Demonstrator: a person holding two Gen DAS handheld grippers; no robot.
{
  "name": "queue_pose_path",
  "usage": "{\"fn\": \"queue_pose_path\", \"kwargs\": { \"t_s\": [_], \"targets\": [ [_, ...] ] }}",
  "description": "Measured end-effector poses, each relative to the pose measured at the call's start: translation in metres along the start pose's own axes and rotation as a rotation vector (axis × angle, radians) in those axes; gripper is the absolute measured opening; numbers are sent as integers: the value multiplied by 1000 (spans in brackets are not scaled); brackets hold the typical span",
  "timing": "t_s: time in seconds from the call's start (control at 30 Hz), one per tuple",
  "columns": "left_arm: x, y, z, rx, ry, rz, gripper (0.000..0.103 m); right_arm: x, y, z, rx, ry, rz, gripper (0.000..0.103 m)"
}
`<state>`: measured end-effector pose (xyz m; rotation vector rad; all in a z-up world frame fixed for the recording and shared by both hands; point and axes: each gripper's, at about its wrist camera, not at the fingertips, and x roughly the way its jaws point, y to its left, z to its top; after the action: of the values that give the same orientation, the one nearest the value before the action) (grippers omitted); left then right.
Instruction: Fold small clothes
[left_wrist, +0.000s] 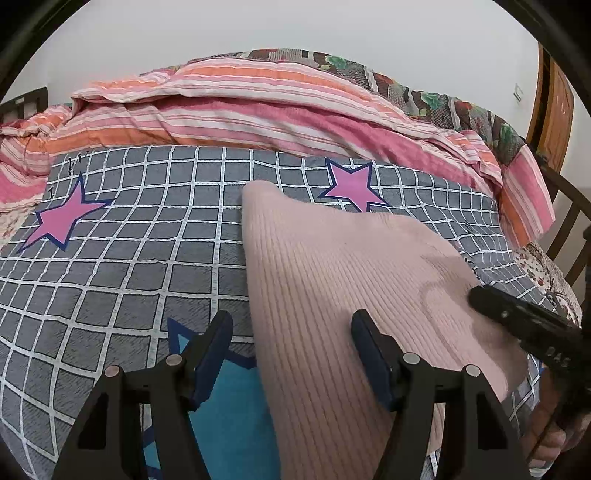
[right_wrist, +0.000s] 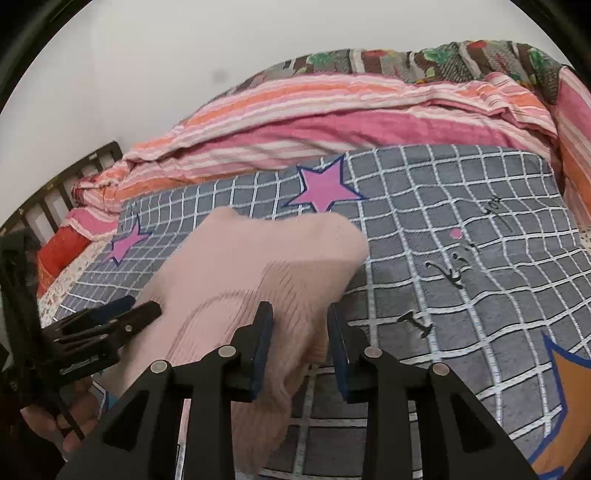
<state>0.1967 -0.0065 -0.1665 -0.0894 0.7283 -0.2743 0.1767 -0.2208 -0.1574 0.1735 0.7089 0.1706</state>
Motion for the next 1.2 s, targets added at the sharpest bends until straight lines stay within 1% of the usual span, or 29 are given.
{"fn": "queue_pose_path", "kwargs": {
  "t_s": [0.1,0.27,0.37,0.57,0.7,0.87,0.97,1.03,1.1,1.2],
  "targets": [
    [-3,-2,-2,24,-14,19,67,8,6,-2,-21,14,-33,31],
    [-9,-4,-5,47,-25,32,67,9,5,-3,-12,19,-40,32],
    [-11,-4,-6,56,-26,37,68,9,3,-2,-9,23,-54,36],
    [-12,2,-6,18,-4,17,71,9,-1,-1,6,28,-44,37],
    [-15,5,-7,-1,10,-15,70,3,1,-1,3,22,-42,37],
    [-15,-3,-12,34,44,-53,69,-2,3,-7,5,27,-18,37],
    [-13,-11,-20,74,70,-56,69,-1,4,-9,-14,39,-38,37],
    [-12,-15,-26,108,64,-38,70,2,1,-11,-16,56,-49,37],
    [-14,-16,-27,122,54,-34,70,3,-2,-11,-8,67,-43,37],
    [-19,-9,-23,94,40,-34,72,2,-2,-11,-22,70,-42,37]
  ]
}}
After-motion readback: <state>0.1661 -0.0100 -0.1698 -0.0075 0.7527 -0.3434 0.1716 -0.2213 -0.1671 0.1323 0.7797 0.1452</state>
